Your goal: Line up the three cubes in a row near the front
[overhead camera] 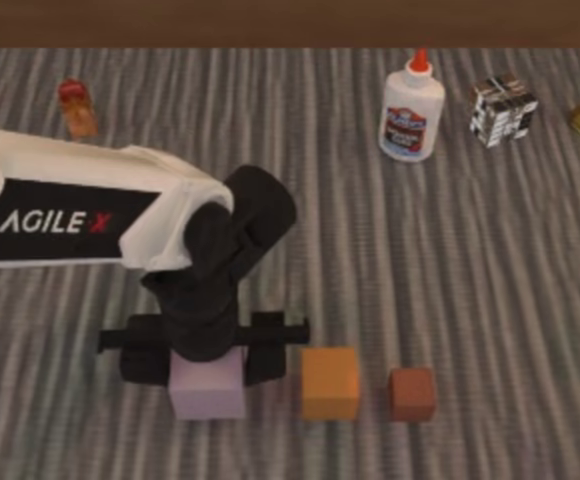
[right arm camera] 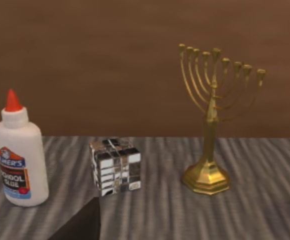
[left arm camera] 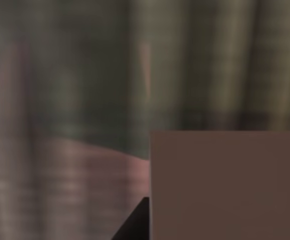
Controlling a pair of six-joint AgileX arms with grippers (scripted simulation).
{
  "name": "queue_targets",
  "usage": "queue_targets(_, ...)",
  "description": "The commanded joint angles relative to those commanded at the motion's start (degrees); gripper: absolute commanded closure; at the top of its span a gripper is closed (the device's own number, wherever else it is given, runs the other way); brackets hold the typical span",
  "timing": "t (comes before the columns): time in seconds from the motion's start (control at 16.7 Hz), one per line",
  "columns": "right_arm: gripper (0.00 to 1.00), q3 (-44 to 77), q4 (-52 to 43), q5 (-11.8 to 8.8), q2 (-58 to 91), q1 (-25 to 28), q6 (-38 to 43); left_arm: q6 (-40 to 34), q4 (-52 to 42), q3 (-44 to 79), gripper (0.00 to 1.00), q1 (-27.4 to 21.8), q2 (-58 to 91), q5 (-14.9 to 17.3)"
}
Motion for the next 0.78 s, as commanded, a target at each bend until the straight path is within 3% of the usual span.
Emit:
queue_targets(0.36,0.0,0.0,0.0,0.0,0.0,0.0,0.0,0.0,0.0,0.0,0.02,0.0,0.0,0.0)
queue_targets(0.78,0.0,0.0,0.0,0.0,0.0,0.0,0.0,0.0,0.0,0.0,0.0,0.0,0.0,0.0)
